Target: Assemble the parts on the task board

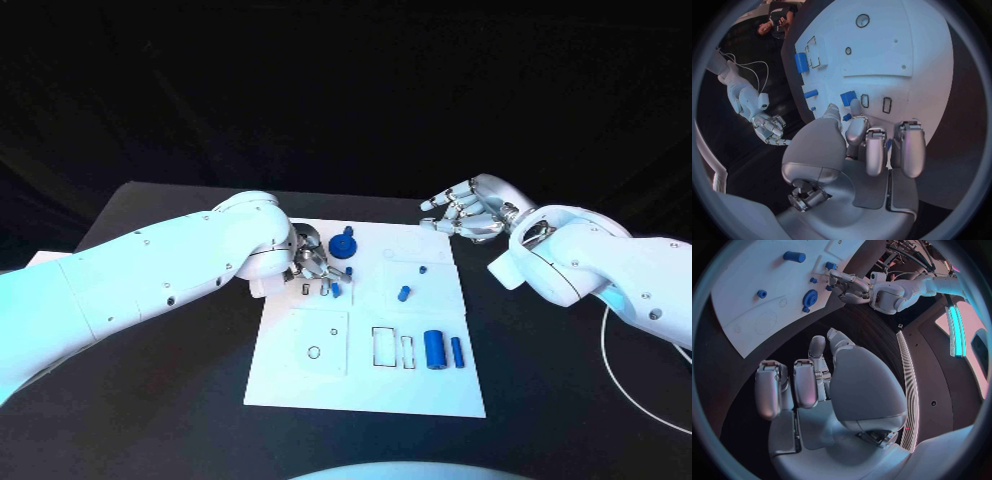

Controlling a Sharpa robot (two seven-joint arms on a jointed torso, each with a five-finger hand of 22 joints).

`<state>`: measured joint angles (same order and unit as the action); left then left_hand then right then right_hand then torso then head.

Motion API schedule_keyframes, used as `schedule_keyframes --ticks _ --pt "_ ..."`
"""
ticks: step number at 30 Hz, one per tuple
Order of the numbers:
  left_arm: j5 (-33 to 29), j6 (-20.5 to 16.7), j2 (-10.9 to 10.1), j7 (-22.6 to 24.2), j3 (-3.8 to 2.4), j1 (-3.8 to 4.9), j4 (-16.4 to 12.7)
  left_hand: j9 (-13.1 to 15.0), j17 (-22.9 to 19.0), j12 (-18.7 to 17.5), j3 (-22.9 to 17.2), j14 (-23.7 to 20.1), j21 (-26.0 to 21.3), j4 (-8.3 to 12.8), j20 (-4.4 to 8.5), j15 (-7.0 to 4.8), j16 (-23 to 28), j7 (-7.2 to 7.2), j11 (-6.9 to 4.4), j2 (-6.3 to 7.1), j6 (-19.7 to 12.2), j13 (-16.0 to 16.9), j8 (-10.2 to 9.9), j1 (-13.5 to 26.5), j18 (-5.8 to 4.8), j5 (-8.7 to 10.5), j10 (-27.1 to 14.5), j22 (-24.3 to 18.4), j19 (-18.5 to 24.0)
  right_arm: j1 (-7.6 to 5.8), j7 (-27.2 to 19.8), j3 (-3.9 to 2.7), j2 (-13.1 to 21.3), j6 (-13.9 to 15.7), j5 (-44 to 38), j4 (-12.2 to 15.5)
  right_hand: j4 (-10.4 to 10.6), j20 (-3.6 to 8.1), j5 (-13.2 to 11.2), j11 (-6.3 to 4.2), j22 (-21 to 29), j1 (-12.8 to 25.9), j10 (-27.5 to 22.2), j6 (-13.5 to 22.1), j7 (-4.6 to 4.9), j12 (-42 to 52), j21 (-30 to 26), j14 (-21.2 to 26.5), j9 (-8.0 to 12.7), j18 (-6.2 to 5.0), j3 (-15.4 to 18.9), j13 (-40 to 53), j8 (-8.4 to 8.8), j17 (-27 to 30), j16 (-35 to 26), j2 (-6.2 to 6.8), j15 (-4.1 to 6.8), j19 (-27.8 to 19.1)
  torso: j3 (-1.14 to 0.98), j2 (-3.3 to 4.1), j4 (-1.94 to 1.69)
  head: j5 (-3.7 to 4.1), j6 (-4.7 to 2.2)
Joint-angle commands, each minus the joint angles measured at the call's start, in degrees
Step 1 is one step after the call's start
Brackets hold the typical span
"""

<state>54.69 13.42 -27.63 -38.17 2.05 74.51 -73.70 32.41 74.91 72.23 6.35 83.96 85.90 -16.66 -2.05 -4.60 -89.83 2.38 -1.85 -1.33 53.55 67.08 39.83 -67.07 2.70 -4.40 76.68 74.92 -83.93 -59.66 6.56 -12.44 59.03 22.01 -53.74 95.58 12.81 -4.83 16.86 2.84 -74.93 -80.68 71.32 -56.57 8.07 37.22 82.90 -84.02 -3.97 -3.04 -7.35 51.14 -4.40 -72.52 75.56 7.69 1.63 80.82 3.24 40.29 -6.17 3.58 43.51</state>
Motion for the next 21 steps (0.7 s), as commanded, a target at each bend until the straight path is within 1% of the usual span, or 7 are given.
schedule_keyframes --ticks 1,5,13,16,21 --pt "0.5 2.2 0.3 -0.3 0.01 0.04 0.2 0.1 15.1 0.4 -0.4 6.0 0.3 0.0 0.50 -0.33 -0.2 -0.45 0.03 0.33 0.2 0.1 0.4 0.2 -1.04 -0.23 0.4 7.7 -2.5 0.07 -0.1 0.00 -0.1 -0.8 -0.2 0.0 0.0 -0.09 0.2 -0.06 -1.3 0.2 -0.4 0.2 -0.06 -0.4 -0.4 -2.0 0.0 -0.35 0.3 -0.1 0.23 0.1 -0.2 -0.47 -0.23 -0.5 0.00 -0.01 0.00 0.08 0.10" --pt "0.6 2.9 0.4 -0.3 0.04 0.03 0.2 0.3 15.1 0.4 -0.9 6.0 0.4 0.0 0.55 -0.38 -0.2 -0.51 -0.03 0.37 0.2 0.1 0.5 0.3 -1.07 -0.24 0.4 7.8 -2.6 0.11 -0.3 0.01 -0.1 -0.9 -0.4 0.1 0.0 -0.08 0.3 -0.09 -1.2 0.1 -0.4 0.1 -0.08 -0.5 -0.4 -2.0 0.0 -0.35 0.2 -0.2 0.21 0.1 -0.3 -0.51 -0.22 -0.5 0.01 0.00 -0.01 0.21 0.17" --pt "0.8 3.2 0.8 -0.3 0.04 0.02 0.7 0.6 15.1 0.5 -1.8 6.0 0.5 0.1 0.64 -0.47 -0.2 -0.63 -0.13 0.35 0.2 0.2 0.6 0.4 -1.10 -0.27 0.6 8.0 -2.7 0.22 -0.7 0.01 -0.3 -1.1 -0.4 0.1 -0.1 -0.08 0.3 -0.10 -1.2 0.1 -0.4 0.1 -0.10 -0.5 -0.4 -2.0 0.0 -0.36 0.2 -0.2 0.19 0.1 -0.3 -0.55 -0.21 -0.5 0.00 -0.01 -0.06 0.19 0.37" --pt "0.8 3.3 0.9 -0.3 0.04 0.02 0.9 0.8 15.1 0.6 -2.8 6.0 0.5 0.1 0.72 -0.55 -0.2 -0.69 -0.20 0.65 0.2 0.3 0.6 0.5 -1.12 -0.27 0.7 8.0 -2.7 0.28 -0.7 0.01 -0.3 -1.2 -0.5 0.1 -0.1 -0.08 0.3 -0.11 -1.2 0.0 -0.4 0.0 -0.10 -0.5 -0.4 -2.0 -0.1 -0.36 0.2 -0.2 0.17 0.2 -0.3 -0.58 -0.20 -0.5 -0.02 -0.03 -0.02 0.10 0.45" --pt "0.9 3.4 1.2 -0.3 0.04 0.00 1.2 1.1 15.1 0.6 -4.1 6.0 0.6 0.1 0.80 -0.62 -0.2 -0.76 -0.27 1.18 0.2 0.3 0.7 0.7 -1.16 -0.24 0.8 8.2 -2.8 0.38 -0.8 0.02 -0.3 -1.4 -0.5 0.1 -0.1 -0.07 0.3 -0.11 -1.2 0.0 -0.4 0.0 -0.11 -0.5 -0.4 -2.0 -0.1 -0.36 0.2 -0.3 0.13 0.2 -0.4 -0.65 -0.19 -0.5 0.00 -0.02 -0.05 0.16 0.47"
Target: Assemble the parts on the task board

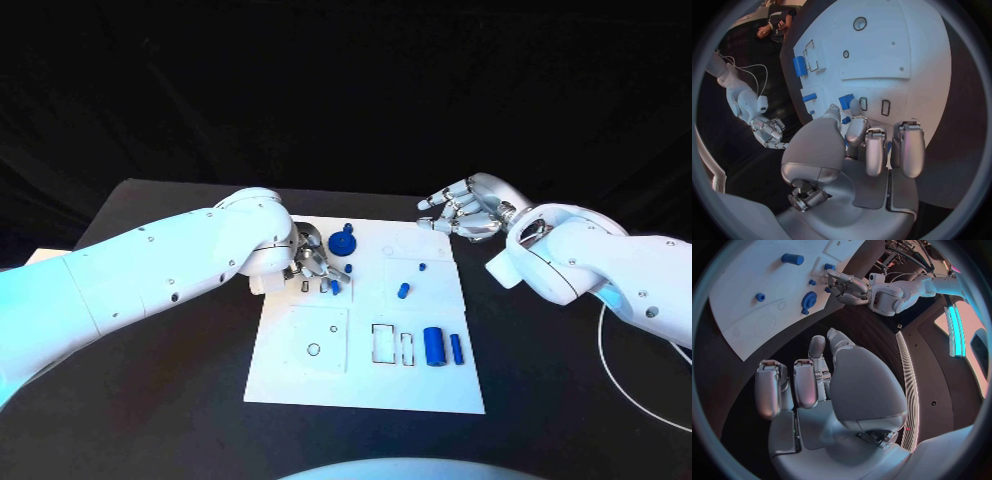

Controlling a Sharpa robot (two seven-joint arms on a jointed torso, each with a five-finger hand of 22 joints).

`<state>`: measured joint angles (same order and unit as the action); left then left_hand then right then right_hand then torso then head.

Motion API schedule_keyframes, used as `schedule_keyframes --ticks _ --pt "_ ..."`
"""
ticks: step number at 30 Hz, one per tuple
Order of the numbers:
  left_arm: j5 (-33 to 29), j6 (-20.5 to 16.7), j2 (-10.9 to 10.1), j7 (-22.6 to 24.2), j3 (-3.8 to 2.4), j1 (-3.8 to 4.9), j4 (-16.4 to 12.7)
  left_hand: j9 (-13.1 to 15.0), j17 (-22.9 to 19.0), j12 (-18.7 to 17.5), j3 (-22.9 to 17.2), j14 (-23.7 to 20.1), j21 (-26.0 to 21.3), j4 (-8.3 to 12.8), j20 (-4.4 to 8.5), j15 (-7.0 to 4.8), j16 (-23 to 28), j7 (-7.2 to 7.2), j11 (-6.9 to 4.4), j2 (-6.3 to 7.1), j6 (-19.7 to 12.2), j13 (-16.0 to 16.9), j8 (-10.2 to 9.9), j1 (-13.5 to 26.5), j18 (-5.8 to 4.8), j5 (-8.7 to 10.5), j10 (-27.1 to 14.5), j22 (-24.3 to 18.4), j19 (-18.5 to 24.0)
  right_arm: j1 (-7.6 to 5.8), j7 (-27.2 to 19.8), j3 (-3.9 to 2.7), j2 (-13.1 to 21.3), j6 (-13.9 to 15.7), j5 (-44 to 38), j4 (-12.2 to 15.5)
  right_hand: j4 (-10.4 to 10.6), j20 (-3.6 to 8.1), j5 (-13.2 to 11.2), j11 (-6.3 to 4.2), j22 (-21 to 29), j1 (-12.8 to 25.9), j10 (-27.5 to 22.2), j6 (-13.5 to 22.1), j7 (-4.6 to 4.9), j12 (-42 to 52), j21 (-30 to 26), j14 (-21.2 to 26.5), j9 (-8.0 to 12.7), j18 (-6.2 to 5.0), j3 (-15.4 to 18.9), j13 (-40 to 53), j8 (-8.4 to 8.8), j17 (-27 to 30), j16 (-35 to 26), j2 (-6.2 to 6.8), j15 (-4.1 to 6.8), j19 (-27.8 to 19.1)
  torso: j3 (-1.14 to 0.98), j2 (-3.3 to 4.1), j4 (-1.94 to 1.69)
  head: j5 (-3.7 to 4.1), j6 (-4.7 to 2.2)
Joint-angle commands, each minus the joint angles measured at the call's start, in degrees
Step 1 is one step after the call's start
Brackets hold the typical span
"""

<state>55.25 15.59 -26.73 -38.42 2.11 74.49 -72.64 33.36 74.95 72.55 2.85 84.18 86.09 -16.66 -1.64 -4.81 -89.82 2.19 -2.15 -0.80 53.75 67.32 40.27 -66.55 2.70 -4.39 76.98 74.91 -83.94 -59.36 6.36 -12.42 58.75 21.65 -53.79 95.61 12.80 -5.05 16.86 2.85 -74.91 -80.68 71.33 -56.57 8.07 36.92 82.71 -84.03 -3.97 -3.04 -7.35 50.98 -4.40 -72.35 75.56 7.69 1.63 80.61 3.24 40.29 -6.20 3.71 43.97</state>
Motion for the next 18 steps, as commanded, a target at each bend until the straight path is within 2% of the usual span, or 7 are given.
schedule_keyframes --ticks 1,12,18 --pt "0.3 1.2 0.4 -0.1 -0.02 0.02 0.1 0.1 15.1 0.3 -0.6 5.8 0.4 0.1 0.39 -0.40 -0.2 -0.58 0.03 0.66 0.0 0.1 0.2 0.2 -1.16 -0.24 0.5 8.2 -2.8 0.08 -0.6 0.00 -0.1 -1.0 -0.4 0.0 -0.1 0.14 0.3 -0.12 -1.2 0.0 -0.4 0.0 -0.11 -0.2 -0.3 -2.0 -0.1 -0.36 0.2 -0.1 0.13 0.0 -0.4 -0.65 -0.19 -0.3 0.01 -0.01 -0.02 0.01 0.01" --pt "0.6 1.7 1.0 -0.1 -0.03 -0.12 0.7 0.4 15.1 0.5 -2.0 5.8 0.6 0.2 0.46 -0.48 -0.2 -0.70 -0.08 0.92 0.1 0.4 0.3 0.0 -1.23 -0.21 0.8 8.6 -3.0 0.21 -0.7 0.00 -0.2 -1.2 -0.4 0.1 -0.1 0.15 0.2 -0.13 -1.2 0.0 -0.4 -0.1 -0.11 -0.1 -0.3 -2.0 -0.1 -0.37 0.2 -0.1 0.09 0.0 -0.4 -0.72 -0.19 -0.4 0.01 0.04 0.00 0.15 0.41" --pt "0.7 2.3 1.1 -0.2 -0.04 -0.15 0.8 0.5 15.1 0.9 -2.4 5.8 0.7 0.2 0.49 -0.51 -0.2 -0.75 -0.12 1.07 0.2 0.8 0.4 0.0 -1.28 -0.19 1.0 8.8 -3.1 0.25 -0.8 0.00 -0.3 -1.2 -0.4 0.1 0.0 0.15 0.2 -0.13 -1.1 0.0 -0.4 -0.2 -0.11 -0.2 -0.3 -2.0 -0.1 -0.39 0.2 -0.1 0.07 0.1 -0.4 -0.77 -0.18 -0.4 -0.08 -0.07 -0.01 0.25 0.59"
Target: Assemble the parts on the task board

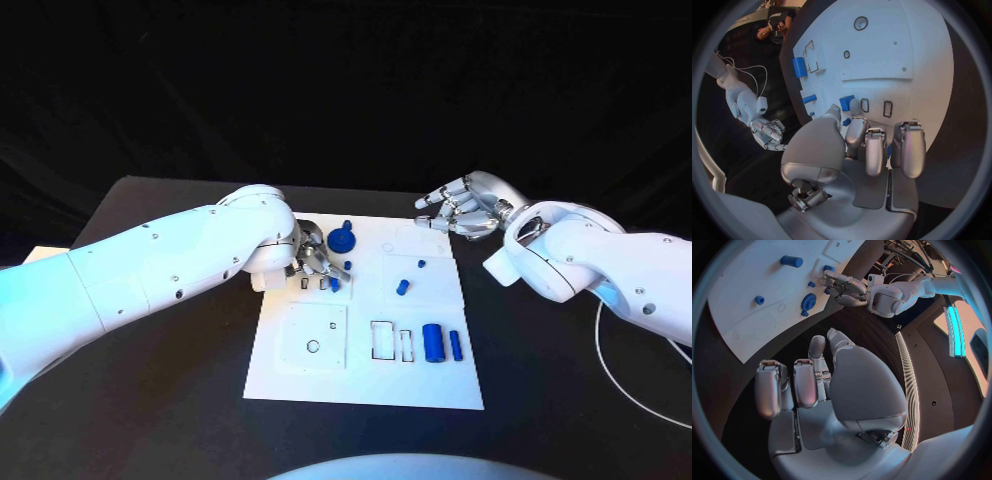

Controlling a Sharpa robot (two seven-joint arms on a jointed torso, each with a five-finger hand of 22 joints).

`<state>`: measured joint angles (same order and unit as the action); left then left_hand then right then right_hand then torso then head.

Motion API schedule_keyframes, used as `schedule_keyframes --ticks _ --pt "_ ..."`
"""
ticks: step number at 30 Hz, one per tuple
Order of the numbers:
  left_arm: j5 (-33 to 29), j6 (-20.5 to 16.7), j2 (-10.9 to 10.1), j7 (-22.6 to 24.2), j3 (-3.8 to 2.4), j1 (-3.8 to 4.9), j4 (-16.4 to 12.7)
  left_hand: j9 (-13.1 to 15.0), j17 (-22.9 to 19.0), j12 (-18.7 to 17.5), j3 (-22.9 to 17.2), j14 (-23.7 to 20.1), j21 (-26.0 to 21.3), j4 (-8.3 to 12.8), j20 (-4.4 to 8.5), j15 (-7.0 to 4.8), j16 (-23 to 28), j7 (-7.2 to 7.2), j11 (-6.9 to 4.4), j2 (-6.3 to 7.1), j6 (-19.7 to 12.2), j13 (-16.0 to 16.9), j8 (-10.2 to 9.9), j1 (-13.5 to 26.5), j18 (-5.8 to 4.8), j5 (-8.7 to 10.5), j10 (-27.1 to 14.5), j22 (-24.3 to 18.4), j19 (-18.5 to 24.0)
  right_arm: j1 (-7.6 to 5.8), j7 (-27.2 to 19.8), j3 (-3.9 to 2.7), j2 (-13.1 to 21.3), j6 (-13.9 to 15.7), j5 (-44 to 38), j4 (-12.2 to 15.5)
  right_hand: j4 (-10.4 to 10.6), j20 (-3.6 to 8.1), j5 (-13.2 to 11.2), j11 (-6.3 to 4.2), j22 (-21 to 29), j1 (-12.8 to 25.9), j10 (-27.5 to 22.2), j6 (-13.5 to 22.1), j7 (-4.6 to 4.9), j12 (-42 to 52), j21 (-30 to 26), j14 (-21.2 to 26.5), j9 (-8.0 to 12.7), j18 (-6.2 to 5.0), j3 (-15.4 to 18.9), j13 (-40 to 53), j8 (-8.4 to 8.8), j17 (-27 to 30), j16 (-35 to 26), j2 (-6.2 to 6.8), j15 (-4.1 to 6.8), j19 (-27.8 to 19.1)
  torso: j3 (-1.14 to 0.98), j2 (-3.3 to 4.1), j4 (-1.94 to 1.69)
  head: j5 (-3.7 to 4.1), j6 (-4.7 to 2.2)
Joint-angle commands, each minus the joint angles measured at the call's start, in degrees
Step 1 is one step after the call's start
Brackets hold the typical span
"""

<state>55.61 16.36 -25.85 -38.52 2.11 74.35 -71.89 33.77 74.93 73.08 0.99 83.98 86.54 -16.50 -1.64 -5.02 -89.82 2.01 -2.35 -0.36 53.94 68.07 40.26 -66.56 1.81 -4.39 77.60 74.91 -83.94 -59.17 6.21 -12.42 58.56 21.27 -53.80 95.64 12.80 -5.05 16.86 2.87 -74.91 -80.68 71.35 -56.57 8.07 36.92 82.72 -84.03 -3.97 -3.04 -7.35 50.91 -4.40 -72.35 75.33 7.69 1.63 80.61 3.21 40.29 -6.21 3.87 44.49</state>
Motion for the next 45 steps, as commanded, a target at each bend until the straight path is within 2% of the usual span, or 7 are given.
schedule_keyframes --ticks 1,23,30,35,40,42,45 --pt "0.4 1.6 0.2 -0.1 -0.03 -0.02 0.1 0.1 15.1 0.3 -0.6 6.0 0.2 0.0 0.50 -0.31 -0.2 -0.58 0.08 0.66 0.1 0.1 0.4 0.0 -0.39 -0.19 0.4 8.8 -3.1 0.07 -0.7 0.00 -0.1 -0.8 -0.4 0.1 0.0 0.15 0.2 -0.15 -1.1 0.0 -0.4 -0.2 -0.11 -0.2 -0.3 -2.0 -0.1 -0.39 0.2 0.0 0.07 0.1 -0.2 -0.77 -0.18 -0.4 -0.03 -0.07 -0.01 0.10 0.06" --pt "0.7 2.6 0.6 -0.3 -0.05 -0.07 0.5 0.7 15.1 0.3 -3.4 6.0 0.3 0.5 0.67 -0.48 -0.2 -0.79 -0.11 1.33 0.1 0.1 0.5 -1.6 -0.43 -0.15 0.5 9.1 -3.2 0.18 -0.8 0.00 -0.3 -0.9 -0.4 0.1 0.0 0.16 0.2 -0.15 -1.1 0.1 -0.4 -0.2 -0.12 -0.2 -0.3 -2.0 -0.1 -0.39 0.2 -0.1 0.04 0.1 -0.3 -0.85 -0.18 -0.4 0.00 -0.02 0.01 0.12 0.40" --pt "0.7 2.8 0.7 -0.3 -0.06 -0.08 0.6 1.0 15.1 0.0 -8.1 6.0 0.2 1.5 0.86 -0.68 -0.2 -1.05 -0.34 2.07 -0.3 0.0 0.0 -4.6 -0.38 -0.56 0.4 8.9 -3.0 0.19 -0.8 0.00 -0.4 -1.0 -0.4 0.1 0.0 0.16 0.2 -0.15 -1.1 0.1 -0.4 -0.2 -0.12 -0.2 -0.3 -2.0 -0.1 -0.39 0.2 -0.1 0.04 0.1 -0.3 -0.85 -0.18 -0.4 0.00 -0.04 -0.06 0.19 0.55" --pt "0.6 2.8 0.7 -0.3 -0.06 -0.08 0.7 0.9 15.1 -0.7 -13.3 6.0 0.0 3.3 1.09 -0.87 -0.2 -1.20 -0.53 3.80 -0.7 -0.5 -0.9 -7.7 -0.32 -6.45 -0.1 8.7 -2.9 0.19 -0.9 0.00 -0.4 -1.0 -0.4 0.1 0.0 0.16 0.2 -0.15 -1.1 0.1 -0.4 -0.2 -0.12 -0.2 -0.3 -2.0 -0.1 -0.39 0.2 -0.1 0.04 0.1 -0.3 -0.85 -0.18 -0.4 -0.02 -0.06 -0.05 0.21 0.67" --pt "-0.1 2.2 0.6 -0.2 -0.06 -0.09 0.5 0.8 15.1 -2.2 -21.8 6.0 -0.3 6.1 1.14 -0.79 -0.2 -0.68 -0.29 5.96 -1.6 -1.7 -2.0 -10.9 -0.22 -15.52 -0.9 8.3 -2.6 0.19 -0.9 0.00 -0.4 -1.0 -0.3 0.1 0.0 0.16 0.2 -0.15 -1.1 0.1 -0.4 -0.2 -0.12 -0.2 -0.3 -2.0 -0.1 -0.39 0.2 -0.1 0.04 0.1 -0.3 -0.85 -0.18 -0.4 -0.04 -0.05 -0.02 0.21 0.73" --pt "-0.5 1.8 0.4 -0.1 -0.06 -0.09 0.3 1.5 15.1 -3.1 -28.5 6.0 -0.4 7.3 0.74 -0.22 -0.2 0.03 0.18 8.01 -1.9 -2.6 -1.8 -10.0 -0.19 -17.19 -1.0 8.2 -2.6 0.19 -0.9 0.00 -0.4 -1.0 -0.3 0.1 0.0 0.16 0.2 -0.15 -1.1 0.1 -0.4 -0.2 -0.12 -0.2 -0.3 -2.0 -0.1 -0.39 0.2 -0.1 0.04 0.1 -0.3 -0.85 -0.18 -0.4 -0.04 -0.06 -0.02 0.23 0.76" --pt "-1.3 0.8 0.0 0.1 -0.07 -0.09 -0.2 2.3 15.1 -3.6 -32.8 6.0 -0.5 8.7 0.49 -0.10 -0.2 -0.01 0.25 9.61 -2.0 -3.1 -1.4 -8.4 -0.17 -17.61 -0.9 8.1 -2.5 0.19 -0.9 0.00 -0.5 -1.0 -0.2 0.1 0.1 0.17 0.2 -0.15 -1.1 0.1 -0.4 -0.3 -0.12 -0.1 -0.4 -2.0 -0.1 -0.39 0.2 -0.1 0.03 0.1 -0.3 -0.98 -0.17 -0.4 -0.06 -0.06 -0.03 0.30 0.78"
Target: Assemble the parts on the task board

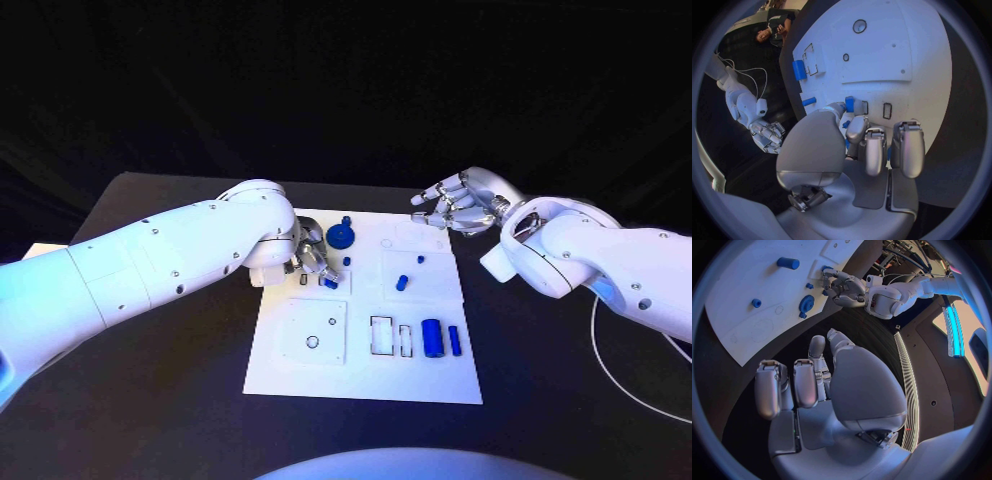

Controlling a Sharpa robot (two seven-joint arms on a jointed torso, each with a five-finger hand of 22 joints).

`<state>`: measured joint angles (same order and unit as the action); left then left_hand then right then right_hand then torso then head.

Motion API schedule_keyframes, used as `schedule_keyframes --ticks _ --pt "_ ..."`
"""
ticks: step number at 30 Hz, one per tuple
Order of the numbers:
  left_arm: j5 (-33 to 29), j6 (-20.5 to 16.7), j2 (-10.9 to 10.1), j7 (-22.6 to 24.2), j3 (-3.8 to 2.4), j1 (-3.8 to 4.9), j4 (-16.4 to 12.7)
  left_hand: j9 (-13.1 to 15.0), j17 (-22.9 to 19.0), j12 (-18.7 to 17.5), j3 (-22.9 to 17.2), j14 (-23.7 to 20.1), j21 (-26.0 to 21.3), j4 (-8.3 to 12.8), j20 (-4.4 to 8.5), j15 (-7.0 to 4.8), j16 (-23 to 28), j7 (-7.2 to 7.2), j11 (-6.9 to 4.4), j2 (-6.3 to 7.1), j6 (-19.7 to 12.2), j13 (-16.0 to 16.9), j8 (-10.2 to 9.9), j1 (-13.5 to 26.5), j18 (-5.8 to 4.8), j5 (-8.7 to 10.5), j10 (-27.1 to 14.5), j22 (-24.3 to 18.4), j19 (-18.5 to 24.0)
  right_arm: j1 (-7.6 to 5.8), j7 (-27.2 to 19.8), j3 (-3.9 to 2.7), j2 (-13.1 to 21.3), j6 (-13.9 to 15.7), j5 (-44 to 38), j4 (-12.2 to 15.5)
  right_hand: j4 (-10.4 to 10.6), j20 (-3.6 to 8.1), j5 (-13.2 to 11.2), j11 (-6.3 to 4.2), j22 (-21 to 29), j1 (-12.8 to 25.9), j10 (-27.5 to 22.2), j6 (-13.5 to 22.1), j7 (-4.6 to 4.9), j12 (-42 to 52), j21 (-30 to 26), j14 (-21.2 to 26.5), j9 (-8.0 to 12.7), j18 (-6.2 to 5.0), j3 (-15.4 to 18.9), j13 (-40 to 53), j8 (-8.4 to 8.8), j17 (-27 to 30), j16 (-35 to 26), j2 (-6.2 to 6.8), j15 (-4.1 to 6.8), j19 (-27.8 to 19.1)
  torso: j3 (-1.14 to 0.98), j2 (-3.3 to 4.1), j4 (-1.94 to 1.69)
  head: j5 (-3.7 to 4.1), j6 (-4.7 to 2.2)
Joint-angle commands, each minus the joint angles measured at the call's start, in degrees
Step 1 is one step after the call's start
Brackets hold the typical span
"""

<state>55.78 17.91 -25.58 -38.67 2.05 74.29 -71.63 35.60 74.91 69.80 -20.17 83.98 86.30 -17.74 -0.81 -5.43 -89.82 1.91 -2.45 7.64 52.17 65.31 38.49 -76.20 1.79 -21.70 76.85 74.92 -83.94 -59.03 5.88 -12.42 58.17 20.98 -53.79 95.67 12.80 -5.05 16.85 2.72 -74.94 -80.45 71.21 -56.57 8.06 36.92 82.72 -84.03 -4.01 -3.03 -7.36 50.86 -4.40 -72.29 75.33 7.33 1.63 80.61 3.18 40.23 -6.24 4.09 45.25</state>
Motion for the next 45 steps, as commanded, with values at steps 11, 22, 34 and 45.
schedule_keyframes --ticks 11,22,34,45 --pt "-2.6 -6.4 -4.0 1.1 -0.18 0.04 -4.4 1.3 15.1 -0.6 -15.1 6.0 -0.3 11.7 -0.42 0.31 -0.2 0.16 0.44 2.49 -0.3 -0.6 0.8 3.0 -0.13 -0.42 -0.1 8.1 -2.5 0.05 -0.8 0.00 0.0 -0.5 -0.1 0.0 0.1 0.17 0.2 0.00 -1.1 -0.1 -0.2 -0.3 -0.11 -0.1 -0.4 -2.0 -0.1 -0.39 0.3 -0.1 0.03 0.0 -0.3 -0.63 -0.17 -0.4 -0.23 -0.15 -0.27 -0.08 0.04" --pt "0.5 -11.0 -6.0 1.4 -0.15 -0.32 -5.8 1.4 15.1 -0.9 -15.7 6.0 -0.2 12.2 -0.42 0.31 -0.2 0.18 0.43 2.65 -0.3 -0.9 0.8 3.2 -0.17 -0.36 -0.1 8.3 -2.6 0.27 -1.1 0.01 -0.2 -0.3 0.0 -0.3 0.2 0.17 0.2 0.00 -1.0 0.0 -0.3 -0.3 -0.11 -0.3 -0.4 -2.0 -0.1 -0.42 0.3 -0.2 0.03 0.1 -0.3 -0.65 -0.17 -0.4 -0.27 -0.27 -0.64 -0.14 0.16" --pt "6.9 -11.5 -5.2 1.4 -0.13 -1.28 -5.5 1.4 15.1 -0.8 -15.8 6.0 -0.1 12.4 -0.41 0.32 -0.2 0.19 0.44 2.72 -0.2 -0.9 0.9 3.3 -0.21 -0.27 0.0 8.5 -2.7 0.34 -1.4 0.01 -0.3 -0.6 -0.5 -0.3 0.2 0.18 0.4 0.00 -0.8 0.0 -0.3 -0.2 -0.11 -0.4 -0.5 -2.0 -0.1 -0.44 0.3 -0.3 0.05 0.2 -0.5 -0.73 -0.17 -0.5 -0.25 -0.16 -0.39 -0.52 0.13" --pt "8.8 -6.8 -4.3 0.9 -0.13 -1.60 -4.8 1.5 15.1 -1.0 -15.9 6.0 -0.2 12.5 -0.42 0.37 -0.2 0.21 0.48 2.62 -0.1 -1.1 0.8 3.8 -0.18 0.30 0.0 8.4 -2.6 0.39 -2.4 0.01 -0.3 -0.7 -0.2 -0.3 0.2 0.19 0.5 -0.02 -0.9 -0.1 -0.3 -0.2 -0.13 -0.2 -0.5 -2.0 0.0 -0.42 0.3 -0.2 0.05 0.0 -0.3 -0.71 -0.15 -0.4 -0.22 -0.08 -0.32 -0.75 0.41"
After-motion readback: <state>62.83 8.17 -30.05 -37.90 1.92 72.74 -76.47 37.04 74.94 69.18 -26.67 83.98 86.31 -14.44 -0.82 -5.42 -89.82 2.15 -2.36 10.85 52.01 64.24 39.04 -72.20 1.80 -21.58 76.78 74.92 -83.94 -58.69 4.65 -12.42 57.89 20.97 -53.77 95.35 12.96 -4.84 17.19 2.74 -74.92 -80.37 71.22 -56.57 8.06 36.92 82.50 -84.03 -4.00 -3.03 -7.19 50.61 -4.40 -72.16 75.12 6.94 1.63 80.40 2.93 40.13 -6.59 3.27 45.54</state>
